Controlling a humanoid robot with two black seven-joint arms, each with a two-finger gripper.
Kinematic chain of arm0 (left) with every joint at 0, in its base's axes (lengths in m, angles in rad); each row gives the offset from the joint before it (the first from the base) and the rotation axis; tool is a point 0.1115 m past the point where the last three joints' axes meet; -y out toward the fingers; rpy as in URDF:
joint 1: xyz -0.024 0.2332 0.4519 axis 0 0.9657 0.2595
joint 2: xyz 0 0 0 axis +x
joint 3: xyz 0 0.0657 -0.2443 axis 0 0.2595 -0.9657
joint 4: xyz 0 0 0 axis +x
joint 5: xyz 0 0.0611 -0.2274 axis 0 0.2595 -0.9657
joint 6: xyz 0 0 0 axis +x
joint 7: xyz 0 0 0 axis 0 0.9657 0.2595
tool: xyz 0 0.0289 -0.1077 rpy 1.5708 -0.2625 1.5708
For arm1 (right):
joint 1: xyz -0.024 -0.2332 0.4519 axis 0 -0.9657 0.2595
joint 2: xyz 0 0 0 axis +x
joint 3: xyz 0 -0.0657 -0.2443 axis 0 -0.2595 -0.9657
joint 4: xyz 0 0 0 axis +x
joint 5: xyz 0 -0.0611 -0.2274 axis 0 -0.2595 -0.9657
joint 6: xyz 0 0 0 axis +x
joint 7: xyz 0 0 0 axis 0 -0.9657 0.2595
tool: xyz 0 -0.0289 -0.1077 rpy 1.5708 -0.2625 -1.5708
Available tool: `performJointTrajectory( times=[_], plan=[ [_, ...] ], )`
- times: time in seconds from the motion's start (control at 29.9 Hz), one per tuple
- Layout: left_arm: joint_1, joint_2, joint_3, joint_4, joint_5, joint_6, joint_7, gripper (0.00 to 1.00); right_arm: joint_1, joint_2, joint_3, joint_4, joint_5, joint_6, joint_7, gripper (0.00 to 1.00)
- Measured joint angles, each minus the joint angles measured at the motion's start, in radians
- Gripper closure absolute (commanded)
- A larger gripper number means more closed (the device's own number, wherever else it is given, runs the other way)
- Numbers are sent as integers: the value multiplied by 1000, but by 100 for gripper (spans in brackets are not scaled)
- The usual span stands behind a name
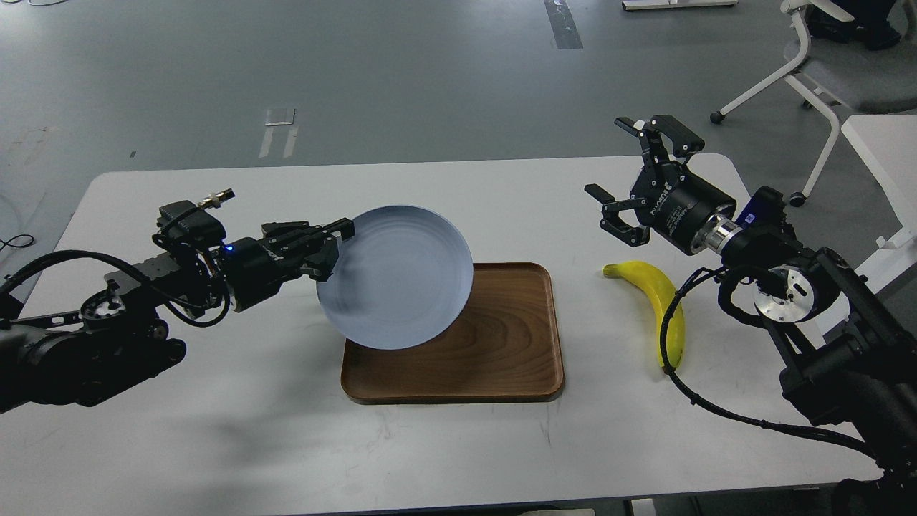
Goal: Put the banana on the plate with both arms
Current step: 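Lift the plate with the left gripper and lower it onto the wooden tray, then release the plate and raise the left gripper away from the tray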
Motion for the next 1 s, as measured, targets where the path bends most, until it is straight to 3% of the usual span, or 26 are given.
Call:
performJointTrajectory(
  times=[0.2,0.84,0.97,1.0],
  plan=[
    [-4,-117,66,93,-2,-1,0,100,0,-1,3,0,0,0,0,0],
    [-8,-267,70,229,-3,-5,0,100,-9,-11,7,0,0,1,1,0],
    [-8,-271,70,261,-3,-6,0,74,-9,-17,8,0,0,0,1,0],
    [-8,-272,70,269,-3,-6,0,72,-9,-17,7,0,0,0,1,0]
  ],
)
